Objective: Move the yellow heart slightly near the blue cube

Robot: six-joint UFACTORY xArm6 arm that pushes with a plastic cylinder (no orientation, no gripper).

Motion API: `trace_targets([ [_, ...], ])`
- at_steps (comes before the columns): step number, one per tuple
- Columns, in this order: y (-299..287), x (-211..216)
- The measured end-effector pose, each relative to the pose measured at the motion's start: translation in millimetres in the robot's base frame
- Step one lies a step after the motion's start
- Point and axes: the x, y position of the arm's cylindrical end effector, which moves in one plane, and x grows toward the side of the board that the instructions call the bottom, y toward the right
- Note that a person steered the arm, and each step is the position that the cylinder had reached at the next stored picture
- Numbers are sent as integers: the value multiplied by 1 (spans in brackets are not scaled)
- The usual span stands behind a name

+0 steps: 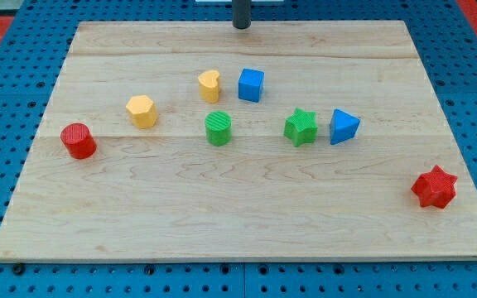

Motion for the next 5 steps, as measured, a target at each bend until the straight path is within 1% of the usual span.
trace_targets([
  [2,-4,-2],
  [3,-48,27],
  [4,-75,111],
  [5,-134,132],
])
